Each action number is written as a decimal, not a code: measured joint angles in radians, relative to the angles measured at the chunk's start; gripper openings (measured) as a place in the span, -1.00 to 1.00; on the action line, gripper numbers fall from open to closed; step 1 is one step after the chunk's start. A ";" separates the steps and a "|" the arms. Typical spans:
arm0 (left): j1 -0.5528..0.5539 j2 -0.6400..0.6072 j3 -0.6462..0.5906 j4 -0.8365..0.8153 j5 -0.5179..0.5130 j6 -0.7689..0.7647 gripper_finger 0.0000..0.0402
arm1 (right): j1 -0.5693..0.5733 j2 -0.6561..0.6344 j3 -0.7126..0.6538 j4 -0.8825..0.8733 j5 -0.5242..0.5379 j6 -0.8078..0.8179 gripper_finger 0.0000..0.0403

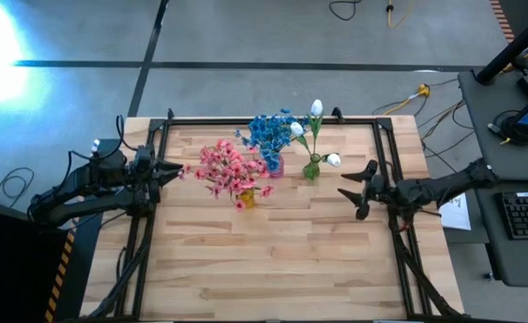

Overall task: Sort flowers into vase by color
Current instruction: Return to Home Position

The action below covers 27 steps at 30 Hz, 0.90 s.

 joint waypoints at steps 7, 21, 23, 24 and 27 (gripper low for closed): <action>0.000 0.000 0.000 0.000 0.000 0.000 -0.63 | -0.026 -0.125 -0.001 -0.003 -0.004 -0.128 0.13; 0.000 0.000 0.000 0.000 0.000 -0.003 -0.63 | -0.227 -0.125 -0.002 0.006 -0.047 -0.016 0.13; 0.000 0.000 0.000 0.000 0.000 -0.003 -0.63 | -0.252 -0.125 -0.002 0.007 -0.047 -0.016 0.13; 0.000 0.000 0.000 0.000 0.000 -0.003 -0.63 | -0.260 -0.125 -0.002 0.008 -0.046 -0.016 0.13; 0.000 0.000 0.000 0.000 0.000 -0.003 -0.63 | -0.265 -0.125 -0.002 0.010 -0.046 -0.016 0.13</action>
